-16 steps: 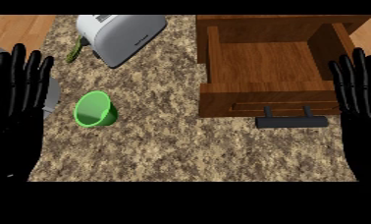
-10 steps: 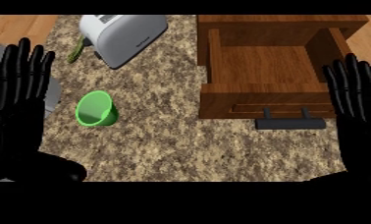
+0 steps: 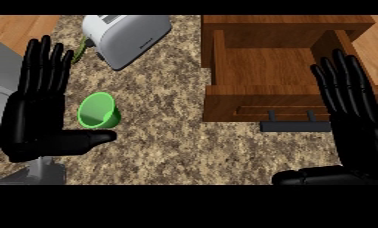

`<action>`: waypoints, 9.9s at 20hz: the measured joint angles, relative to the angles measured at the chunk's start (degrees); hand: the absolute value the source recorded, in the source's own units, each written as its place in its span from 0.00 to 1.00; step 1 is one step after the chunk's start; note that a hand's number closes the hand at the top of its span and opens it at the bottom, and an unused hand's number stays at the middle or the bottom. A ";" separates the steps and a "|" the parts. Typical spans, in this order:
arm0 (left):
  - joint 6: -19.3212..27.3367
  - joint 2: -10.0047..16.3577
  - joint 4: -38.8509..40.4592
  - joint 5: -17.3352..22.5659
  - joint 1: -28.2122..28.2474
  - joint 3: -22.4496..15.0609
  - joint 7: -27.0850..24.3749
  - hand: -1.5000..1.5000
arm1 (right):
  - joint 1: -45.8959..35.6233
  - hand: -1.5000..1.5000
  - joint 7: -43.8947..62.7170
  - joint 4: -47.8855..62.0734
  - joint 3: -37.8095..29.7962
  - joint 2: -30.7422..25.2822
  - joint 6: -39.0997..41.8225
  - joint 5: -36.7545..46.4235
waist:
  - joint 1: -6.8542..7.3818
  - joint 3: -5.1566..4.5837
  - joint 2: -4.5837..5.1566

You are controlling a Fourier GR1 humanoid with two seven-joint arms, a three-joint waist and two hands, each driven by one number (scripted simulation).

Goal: Pick up the cup, place it into the drawer and close the drawer

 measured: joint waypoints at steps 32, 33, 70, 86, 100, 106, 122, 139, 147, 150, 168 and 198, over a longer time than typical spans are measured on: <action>0.18 1.59 14.50 0.40 4.31 3.73 -7.28 0.00 | -3.03 0.00 0.02 2.46 -3.39 -0.71 1.31 -1.77 | 0.07 -0.02 -0.04; 0.24 1.73 16.64 0.32 3.46 4.24 -8.34 0.00 | -2.82 0.00 -0.25 2.51 -2.92 -0.39 1.20 -1.36 | 0.04 -0.01 -0.02; -6.46 8.84 69.56 0.59 -7.41 11.68 -42.51 0.00 | -4.68 0.00 3.60 0.55 -2.18 -0.33 1.51 -2.32 | -0.14 -0.02 0.02; -10.67 10.51 86.47 1.81 -16.72 12.80 -50.65 0.00 | -6.23 0.00 4.56 1.48 -3.42 -1.05 1.91 -3.24 | -0.31 -0.06 0.09; -18.27 10.76 94.08 3.26 -20.73 13.59 -51.77 1.00 | -5.28 0.00 4.22 1.17 -3.41 -1.09 2.70 -4.13 | -0.86 -0.13 0.30; -20.66 11.03 92.78 3.46 -21.01 13.22 -51.89 1.00 | -5.53 0.00 4.74 0.81 -3.49 -0.98 2.12 -3.86 | -0.76 -0.13 0.27; -13.87 5.57 79.90 3.05 -14.62 10.72 -56.86 1.00 | -4.52 0.00 4.40 0.54 -5.13 -2.08 3.11 -4.80 | 0.23 0.00 -0.14; -11.47 0.32 38.52 6.92 -11.37 0.12 -32.21 1.00 | -3.78 0.00 4.78 0.41 -5.35 -1.81 2.64 -4.45 | 0.59 0.06 -0.31; -2.59 -1.53 28.21 7.79 -18.96 -3.05 -18.69 1.00 | -3.86 0.00 2.69 2.12 -4.86 -1.48 2.92 -3.20 | 0.06 0.01 -0.12; 1.28 -1.60 27.29 7.26 -22.84 -4.87 -15.11 1.00 | -2.73 0.00 2.33 1.31 -4.76 -1.41 3.10 -3.03 | -0.13 0.01 -0.10; 13.87 -2.45 44.88 3.53 -48.16 -9.08 -8.28 1.00 | -3.69 0.00 3.82 1.00 -7.01 -2.67 4.04 -5.91 | -0.72 0.00 0.05; 24.32 -2.51 83.96 23.10 -68.22 -31.07 -19.16 1.00 | -6.51 0.00 0.35 5.81 -5.58 -2.40 6.00 -5.18 | -5.09 0.08 1.12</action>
